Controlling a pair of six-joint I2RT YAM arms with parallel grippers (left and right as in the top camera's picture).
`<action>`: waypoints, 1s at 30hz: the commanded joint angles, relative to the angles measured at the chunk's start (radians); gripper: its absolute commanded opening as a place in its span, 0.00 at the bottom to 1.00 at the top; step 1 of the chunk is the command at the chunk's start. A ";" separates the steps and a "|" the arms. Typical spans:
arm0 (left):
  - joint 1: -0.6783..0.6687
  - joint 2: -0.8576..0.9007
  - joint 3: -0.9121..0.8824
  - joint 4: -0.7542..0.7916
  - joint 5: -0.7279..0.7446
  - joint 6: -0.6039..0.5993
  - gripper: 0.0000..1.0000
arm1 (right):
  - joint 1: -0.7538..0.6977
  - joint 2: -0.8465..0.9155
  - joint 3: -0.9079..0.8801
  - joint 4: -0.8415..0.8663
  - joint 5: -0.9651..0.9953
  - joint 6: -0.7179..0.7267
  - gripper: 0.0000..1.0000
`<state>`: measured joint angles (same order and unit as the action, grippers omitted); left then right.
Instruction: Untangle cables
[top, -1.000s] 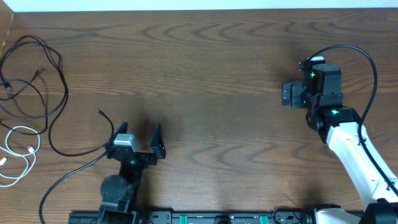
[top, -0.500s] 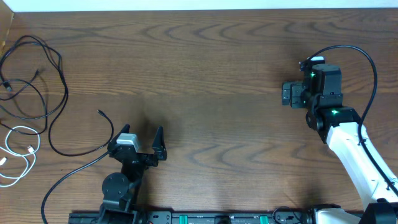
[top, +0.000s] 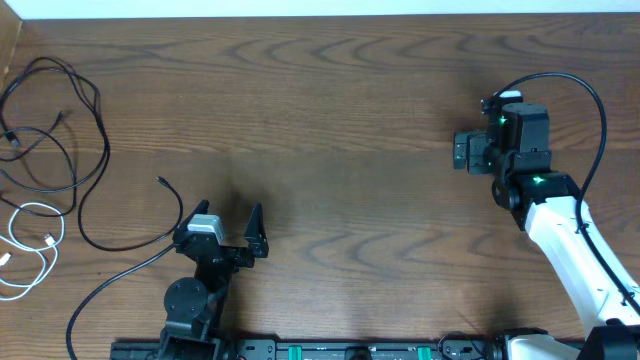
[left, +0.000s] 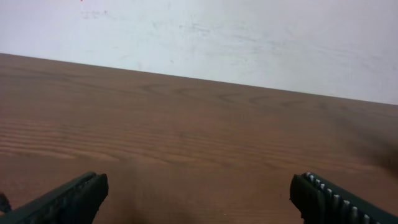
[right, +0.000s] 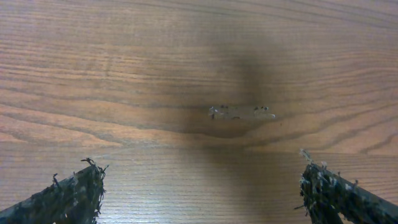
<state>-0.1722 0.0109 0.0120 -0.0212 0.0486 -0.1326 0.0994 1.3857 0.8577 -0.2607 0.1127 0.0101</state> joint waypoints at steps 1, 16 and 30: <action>-0.004 -0.007 -0.008 -0.049 -0.014 0.008 0.98 | 0.005 0.000 0.011 0.002 0.009 -0.011 0.99; -0.004 -0.007 -0.008 -0.049 -0.014 0.008 0.98 | 0.005 0.000 0.011 0.002 0.009 -0.011 0.99; -0.004 -0.007 -0.008 -0.049 -0.014 0.008 0.98 | 0.005 0.014 0.005 -0.020 0.018 -0.013 0.99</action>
<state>-0.1722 0.0109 0.0120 -0.0212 0.0486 -0.1326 0.0994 1.3884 0.8574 -0.2695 0.1135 0.0101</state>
